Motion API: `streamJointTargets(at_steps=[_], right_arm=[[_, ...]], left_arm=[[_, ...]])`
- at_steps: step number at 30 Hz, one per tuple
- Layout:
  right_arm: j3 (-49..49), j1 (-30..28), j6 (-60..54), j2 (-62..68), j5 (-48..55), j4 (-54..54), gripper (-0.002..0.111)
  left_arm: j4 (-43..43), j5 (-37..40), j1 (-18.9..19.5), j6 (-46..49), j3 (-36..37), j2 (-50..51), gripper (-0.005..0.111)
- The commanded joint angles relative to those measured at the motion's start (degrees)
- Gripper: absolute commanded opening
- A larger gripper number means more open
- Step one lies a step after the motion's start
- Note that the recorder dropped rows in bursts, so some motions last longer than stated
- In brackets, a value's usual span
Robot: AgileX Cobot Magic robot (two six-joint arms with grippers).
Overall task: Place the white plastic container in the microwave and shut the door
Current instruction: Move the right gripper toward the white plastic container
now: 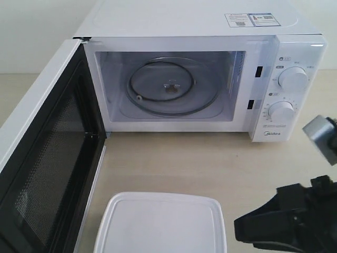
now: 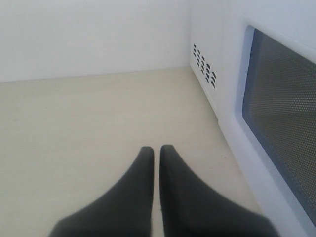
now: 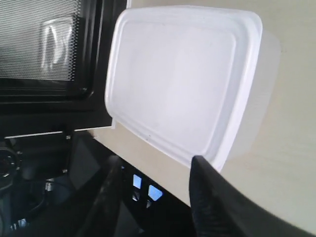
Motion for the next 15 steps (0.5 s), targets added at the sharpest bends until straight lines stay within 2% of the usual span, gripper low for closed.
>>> streamJointTargets(at_steps=[1, 7, 15], right_arm=[[0.2, 7.9, -0.6, 5.3, -9.8, 2.6, 0.043], [0.2, 15.2, -0.5, 12.6, -22.3, 4.5, 0.043], [0.2, 16.4, -2.4, 21.1, -25.2, 5.9, 0.043]], left_arm=[[0.1, -0.1, 0.1, 0.3, 0.2, -0.1, 0.004], [0.1, -0.1, 0.1, 0.3, 0.2, -0.1, 0.004], [0.1, -0.1, 0.1, 0.3, 0.2, -0.1, 0.004]])
